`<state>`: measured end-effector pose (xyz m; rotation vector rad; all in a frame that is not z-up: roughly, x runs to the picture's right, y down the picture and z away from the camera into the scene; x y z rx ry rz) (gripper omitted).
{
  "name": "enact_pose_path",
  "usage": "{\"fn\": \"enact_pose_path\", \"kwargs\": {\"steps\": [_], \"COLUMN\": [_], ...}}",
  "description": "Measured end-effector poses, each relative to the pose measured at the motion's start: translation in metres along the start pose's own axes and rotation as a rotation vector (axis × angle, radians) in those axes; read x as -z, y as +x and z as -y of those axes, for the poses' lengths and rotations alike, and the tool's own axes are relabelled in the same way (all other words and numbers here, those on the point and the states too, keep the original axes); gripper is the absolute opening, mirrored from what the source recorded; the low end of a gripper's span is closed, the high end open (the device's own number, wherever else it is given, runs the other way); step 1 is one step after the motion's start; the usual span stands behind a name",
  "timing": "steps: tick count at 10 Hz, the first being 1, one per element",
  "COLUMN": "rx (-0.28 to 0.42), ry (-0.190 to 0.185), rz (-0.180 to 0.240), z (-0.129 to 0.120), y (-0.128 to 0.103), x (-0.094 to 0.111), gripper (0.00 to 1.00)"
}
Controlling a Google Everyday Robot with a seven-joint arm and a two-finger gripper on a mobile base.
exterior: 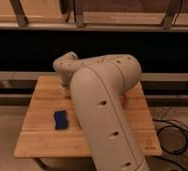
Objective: Pick up the ceramic cup
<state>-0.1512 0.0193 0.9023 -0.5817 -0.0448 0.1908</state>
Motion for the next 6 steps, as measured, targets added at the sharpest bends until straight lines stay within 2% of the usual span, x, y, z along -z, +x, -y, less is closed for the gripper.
{"fn": "enact_pose_path", "kwargs": {"steps": [2, 4, 6], "rx": [-0.045, -0.123, -0.174], "ry": [0.001, 0.031, 0.056], "rz": [-0.055, -0.140, -0.196], "z": [-0.015, -0.037, -0.064], "y": [0.000, 0.008, 0.011], "x": [0.011, 0.029, 0.048], "gripper": [0.00, 0.00, 0.00]}}
